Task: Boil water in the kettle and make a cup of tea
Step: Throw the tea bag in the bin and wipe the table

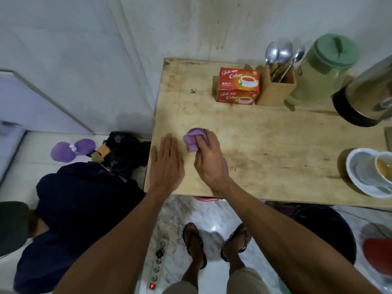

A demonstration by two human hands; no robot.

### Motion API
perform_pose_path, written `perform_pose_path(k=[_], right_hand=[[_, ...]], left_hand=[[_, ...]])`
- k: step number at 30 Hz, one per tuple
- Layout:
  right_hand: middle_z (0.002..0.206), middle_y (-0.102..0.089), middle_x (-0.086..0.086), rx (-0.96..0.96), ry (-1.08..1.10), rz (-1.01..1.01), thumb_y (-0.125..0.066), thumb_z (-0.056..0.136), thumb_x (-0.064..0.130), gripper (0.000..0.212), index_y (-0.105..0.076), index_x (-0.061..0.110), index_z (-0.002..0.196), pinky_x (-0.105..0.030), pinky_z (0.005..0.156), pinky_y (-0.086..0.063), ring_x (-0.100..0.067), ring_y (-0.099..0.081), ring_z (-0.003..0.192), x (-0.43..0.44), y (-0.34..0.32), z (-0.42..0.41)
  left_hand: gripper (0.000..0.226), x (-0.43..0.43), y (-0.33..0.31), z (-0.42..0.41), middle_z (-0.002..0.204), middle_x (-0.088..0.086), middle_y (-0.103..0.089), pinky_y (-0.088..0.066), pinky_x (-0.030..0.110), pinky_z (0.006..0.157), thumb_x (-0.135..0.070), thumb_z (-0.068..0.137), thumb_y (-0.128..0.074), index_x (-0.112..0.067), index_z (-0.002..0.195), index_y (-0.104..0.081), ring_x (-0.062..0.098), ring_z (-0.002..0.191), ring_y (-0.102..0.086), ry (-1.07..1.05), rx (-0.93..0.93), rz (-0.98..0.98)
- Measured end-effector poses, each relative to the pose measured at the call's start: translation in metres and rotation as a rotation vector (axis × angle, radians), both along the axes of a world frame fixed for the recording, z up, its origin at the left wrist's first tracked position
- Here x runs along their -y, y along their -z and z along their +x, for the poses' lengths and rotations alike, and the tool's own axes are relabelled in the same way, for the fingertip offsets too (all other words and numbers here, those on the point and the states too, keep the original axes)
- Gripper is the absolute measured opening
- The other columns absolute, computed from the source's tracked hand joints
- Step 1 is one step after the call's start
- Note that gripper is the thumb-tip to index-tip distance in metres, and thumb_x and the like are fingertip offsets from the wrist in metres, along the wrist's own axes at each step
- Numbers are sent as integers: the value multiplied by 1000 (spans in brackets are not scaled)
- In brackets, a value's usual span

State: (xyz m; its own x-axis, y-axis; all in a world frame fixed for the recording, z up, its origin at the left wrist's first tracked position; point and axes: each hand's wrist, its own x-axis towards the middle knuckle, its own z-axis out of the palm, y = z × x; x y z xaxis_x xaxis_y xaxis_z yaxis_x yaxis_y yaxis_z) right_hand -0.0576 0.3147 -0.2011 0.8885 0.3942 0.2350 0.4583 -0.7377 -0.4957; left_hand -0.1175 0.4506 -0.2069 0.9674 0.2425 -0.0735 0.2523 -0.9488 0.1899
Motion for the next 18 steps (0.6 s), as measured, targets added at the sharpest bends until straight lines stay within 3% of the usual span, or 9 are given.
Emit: perform_pose_path(k=[3, 4, 6, 8, 9, 18], right_hand=[[128, -61, 5, 92, 106, 30, -49, 98, 14, 34, -58, 13, 130, -30, 95, -48, -5, -57, 112, 12, -15, 44], [123, -65, 9, 65, 151, 64, -46, 101, 22, 30, -58, 18, 128, -24, 92, -48, -3, -60, 107, 11, -20, 59], [137, -58, -6, 10, 132, 24, -42, 102, 26, 35, -55, 15, 133, -19, 103, -37, -18, -53, 123, 2, -29, 88], [149, -41, -22, -9, 112, -96, -38, 103, 26, 42, -52, 6, 137, -36, 119, -22, -36, -34, 140, -10, -23, 102], [150, -40, -25, -33, 132, -108, -37, 103, 24, 42, -53, 4, 136, -42, 120, -19, -39, -31, 141, -19, -22, 104], [142, -50, -25, -145, -248, -18, -55, 86, -3, 42, -61, -3, 128, -46, 112, -36, -44, -45, 131, -35, -15, 28]], left_hand=[[62, 2, 0, 1, 161, 13, -26, -18, 52, 121, -34, 97, -20, -5, 151, -27, 28, 150, -25, -1, 7, -2], [62, 3, 0, 1, 161, 13, -26, -17, 52, 121, -34, 97, -20, -6, 152, -26, 28, 150, -24, 4, 7, -8], [62, 2, 1, 0, 162, 12, -23, -15, 51, 122, -35, 97, -19, -7, 152, -24, 27, 151, -20, 11, 7, -23], [61, 0, 3, 0, 163, 12, -22, -14, 51, 123, -34, 98, -19, -7, 152, -23, 26, 151, -19, 9, 17, -32], [60, -2, 4, 2, 162, 12, -23, -15, 51, 122, -34, 98, -20, -8, 152, -24, 26, 151, -20, 8, 20, -33], [58, 0, -2, 1, 159, 15, -31, -22, 52, 121, -29, 97, -26, -4, 149, -28, 27, 150, -25, 4, -9, -15]])
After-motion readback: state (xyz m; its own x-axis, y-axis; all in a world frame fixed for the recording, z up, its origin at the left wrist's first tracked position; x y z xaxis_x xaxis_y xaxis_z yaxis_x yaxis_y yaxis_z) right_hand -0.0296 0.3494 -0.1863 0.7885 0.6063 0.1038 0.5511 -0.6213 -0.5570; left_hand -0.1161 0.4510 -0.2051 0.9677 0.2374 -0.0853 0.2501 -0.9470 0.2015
